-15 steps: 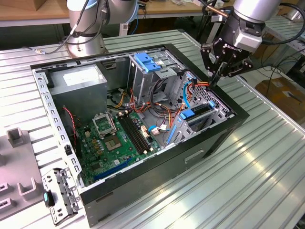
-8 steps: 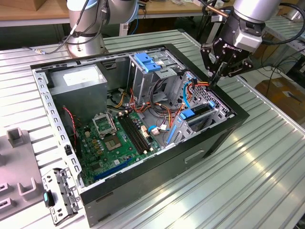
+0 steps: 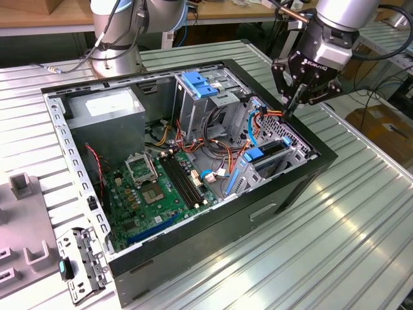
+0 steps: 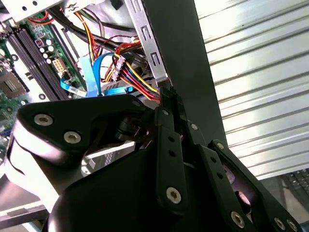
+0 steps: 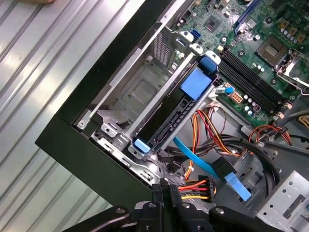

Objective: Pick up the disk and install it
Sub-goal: 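Insert the first disk wire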

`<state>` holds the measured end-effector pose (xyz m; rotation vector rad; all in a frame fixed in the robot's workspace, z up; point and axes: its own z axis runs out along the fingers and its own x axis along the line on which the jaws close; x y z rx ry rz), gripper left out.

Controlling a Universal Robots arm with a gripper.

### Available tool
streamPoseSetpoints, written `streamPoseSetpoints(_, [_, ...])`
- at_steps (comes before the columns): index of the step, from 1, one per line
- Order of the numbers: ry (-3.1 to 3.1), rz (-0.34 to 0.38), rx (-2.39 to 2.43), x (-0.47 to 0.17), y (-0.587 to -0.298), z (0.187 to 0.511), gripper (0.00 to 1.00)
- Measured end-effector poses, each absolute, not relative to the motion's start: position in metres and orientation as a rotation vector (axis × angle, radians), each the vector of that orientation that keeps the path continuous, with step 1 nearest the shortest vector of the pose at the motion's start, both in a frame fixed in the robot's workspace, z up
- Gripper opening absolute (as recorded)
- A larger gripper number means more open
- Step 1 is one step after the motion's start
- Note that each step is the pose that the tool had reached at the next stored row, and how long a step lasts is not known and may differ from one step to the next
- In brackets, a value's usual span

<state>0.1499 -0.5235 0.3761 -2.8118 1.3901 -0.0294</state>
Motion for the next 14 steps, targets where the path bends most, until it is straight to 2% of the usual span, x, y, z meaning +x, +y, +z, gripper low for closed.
streamPoseSetpoints(14, [1.536,-0.03,-2.736,0.1408,-0.5235,0.3759,0.17])
